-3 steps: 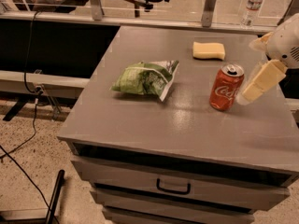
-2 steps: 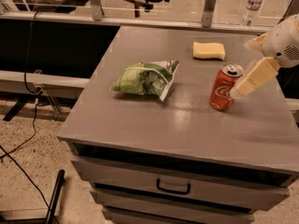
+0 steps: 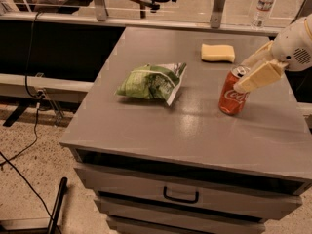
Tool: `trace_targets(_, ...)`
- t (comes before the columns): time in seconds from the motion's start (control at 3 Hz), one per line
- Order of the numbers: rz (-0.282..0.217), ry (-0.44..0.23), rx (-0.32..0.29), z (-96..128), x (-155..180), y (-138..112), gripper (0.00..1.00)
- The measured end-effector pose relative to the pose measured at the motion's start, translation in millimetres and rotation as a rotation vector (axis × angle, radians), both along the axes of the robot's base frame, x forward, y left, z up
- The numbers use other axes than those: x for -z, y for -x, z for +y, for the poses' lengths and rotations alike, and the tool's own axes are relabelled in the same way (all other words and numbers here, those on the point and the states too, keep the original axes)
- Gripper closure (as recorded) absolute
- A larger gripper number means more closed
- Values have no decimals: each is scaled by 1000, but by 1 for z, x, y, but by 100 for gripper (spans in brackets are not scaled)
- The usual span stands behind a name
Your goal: Pick coke can
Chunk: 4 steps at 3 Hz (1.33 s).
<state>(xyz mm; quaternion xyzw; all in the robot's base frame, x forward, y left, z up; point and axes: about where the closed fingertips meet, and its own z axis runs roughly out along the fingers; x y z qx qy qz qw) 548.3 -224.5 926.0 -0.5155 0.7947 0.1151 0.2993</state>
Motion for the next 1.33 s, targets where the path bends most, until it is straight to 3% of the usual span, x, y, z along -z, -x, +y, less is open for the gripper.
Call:
trace_targets(0.33,3,-6,-14,5,-2,-1,77)
trace_targets(0.67,-3,-25,-40,13,-16,-2,98)
trace_targets(1.0,-65,-6,-63,9,-67,2,100)
trace_targets(1.33,-65,-10,-63,11,-64,0,100)
